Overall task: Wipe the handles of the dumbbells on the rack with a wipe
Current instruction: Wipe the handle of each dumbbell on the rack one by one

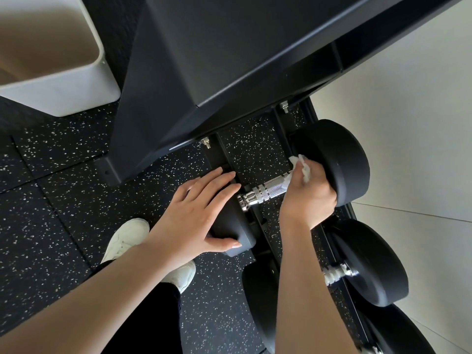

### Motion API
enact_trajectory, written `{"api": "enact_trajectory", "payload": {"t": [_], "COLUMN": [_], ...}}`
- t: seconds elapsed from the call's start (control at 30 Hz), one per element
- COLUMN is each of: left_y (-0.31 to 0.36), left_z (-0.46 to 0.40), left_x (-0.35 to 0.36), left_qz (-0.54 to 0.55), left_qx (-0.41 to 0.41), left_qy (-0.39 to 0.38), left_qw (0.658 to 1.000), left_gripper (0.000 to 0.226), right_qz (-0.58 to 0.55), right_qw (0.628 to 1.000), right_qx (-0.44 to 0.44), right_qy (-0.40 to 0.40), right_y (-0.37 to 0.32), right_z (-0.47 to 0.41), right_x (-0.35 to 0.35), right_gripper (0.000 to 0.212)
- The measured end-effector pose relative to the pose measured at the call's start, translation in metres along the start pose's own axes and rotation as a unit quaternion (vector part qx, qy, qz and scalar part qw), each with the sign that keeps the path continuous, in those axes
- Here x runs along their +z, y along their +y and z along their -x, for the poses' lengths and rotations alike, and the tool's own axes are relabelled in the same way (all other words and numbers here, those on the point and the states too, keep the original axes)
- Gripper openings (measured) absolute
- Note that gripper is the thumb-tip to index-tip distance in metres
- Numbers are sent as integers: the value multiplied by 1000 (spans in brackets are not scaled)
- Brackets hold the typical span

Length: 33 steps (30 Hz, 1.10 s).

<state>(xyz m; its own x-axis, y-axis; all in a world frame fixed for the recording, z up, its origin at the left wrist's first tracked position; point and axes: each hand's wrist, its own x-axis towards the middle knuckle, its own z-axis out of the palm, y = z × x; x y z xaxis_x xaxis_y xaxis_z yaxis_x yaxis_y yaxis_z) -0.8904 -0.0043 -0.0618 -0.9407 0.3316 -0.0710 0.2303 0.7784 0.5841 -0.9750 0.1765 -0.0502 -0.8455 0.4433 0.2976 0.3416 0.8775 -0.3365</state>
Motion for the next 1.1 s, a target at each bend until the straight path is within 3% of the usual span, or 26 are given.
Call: {"api": "enact_trajectory", "payload": {"t": [0.1, 0.27, 0.47, 0.67, 0.87, 1.1], "left_y": [0, 0, 2, 1, 14, 42], "left_z": [0, 0, 0, 1, 2, 27], "left_x": [0, -2, -3, -5, -26, -85], "left_qz": [-2, -13, -24, -42, -88, -152], "left_qx": [0, 4, 1, 4, -15, -18], "left_qy": [-2, -10, -20, -43, -102, -131], "left_qw": [1000, 1000, 1000, 998, 991, 979], "left_gripper": [88, 89, 90, 93, 98, 77], "right_qz": [-82, -164, -205, -216, -213, -244], "right_qw": [996, 969, 945, 924, 937, 917], "right_qx": [7, -25, -62, 24, 137, 164], "right_qy": [-43, -182, -245, -315, -240, -270], "right_y": [7, 14, 13, 34, 40, 2], "right_z": [6, 19, 56, 69, 60, 56], "right_x": [-5, -7, -10, -29, -84, -157], "right_gripper": [12, 12, 13, 7, 6, 3]}}
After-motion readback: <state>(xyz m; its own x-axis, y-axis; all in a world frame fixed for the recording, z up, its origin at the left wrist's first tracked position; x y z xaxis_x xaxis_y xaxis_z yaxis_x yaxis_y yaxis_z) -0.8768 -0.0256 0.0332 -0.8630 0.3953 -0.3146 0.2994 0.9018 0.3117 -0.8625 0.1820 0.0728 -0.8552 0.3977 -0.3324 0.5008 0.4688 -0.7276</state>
